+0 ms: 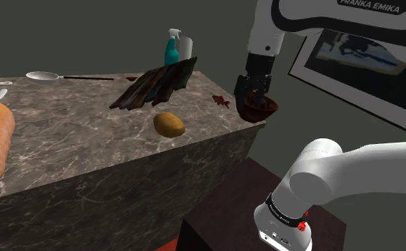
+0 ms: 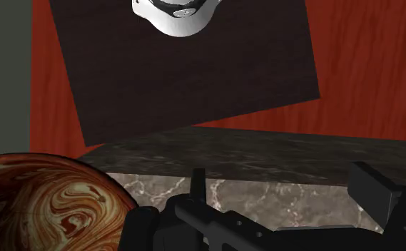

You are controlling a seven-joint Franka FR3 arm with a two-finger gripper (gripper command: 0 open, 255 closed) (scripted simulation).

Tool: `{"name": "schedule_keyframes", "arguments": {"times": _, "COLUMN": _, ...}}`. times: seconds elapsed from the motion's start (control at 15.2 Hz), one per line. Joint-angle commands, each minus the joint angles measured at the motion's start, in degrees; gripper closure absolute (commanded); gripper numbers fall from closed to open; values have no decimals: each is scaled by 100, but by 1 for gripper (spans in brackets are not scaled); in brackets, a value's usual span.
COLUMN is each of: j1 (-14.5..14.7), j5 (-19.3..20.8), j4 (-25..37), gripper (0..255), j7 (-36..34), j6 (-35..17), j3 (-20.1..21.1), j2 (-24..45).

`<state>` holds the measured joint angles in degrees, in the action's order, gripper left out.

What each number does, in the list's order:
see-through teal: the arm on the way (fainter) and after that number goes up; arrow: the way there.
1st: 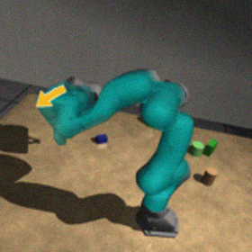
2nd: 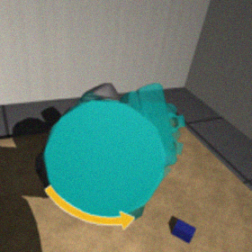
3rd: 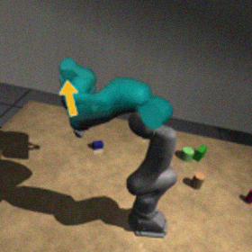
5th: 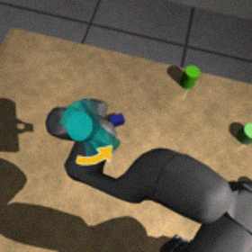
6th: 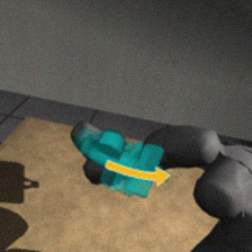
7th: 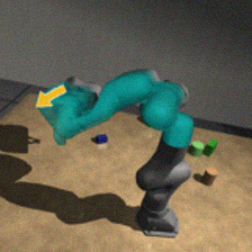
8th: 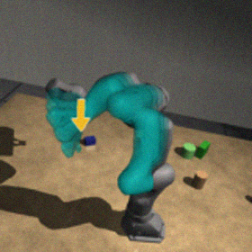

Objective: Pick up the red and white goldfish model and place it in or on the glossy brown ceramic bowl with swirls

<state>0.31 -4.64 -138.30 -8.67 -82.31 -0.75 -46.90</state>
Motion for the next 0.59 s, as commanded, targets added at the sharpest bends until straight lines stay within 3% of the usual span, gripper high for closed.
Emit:
{"name": "schedule_keyframes", "arguments": {"times": 0.0, "j1": 0, "j5": 0, "j4": 0, "gripper": 0, "j7": 0, "j6": 0, "j3": 0, "j2": 0}}
{"name": "schedule_keyframes", "arguments": {"times": 0.53, "j1": -145, "j5": 637, "j4": -70, "gripper": 0, "j7": 892, "j6": -1490, "j3": -511, "j2": 910}}
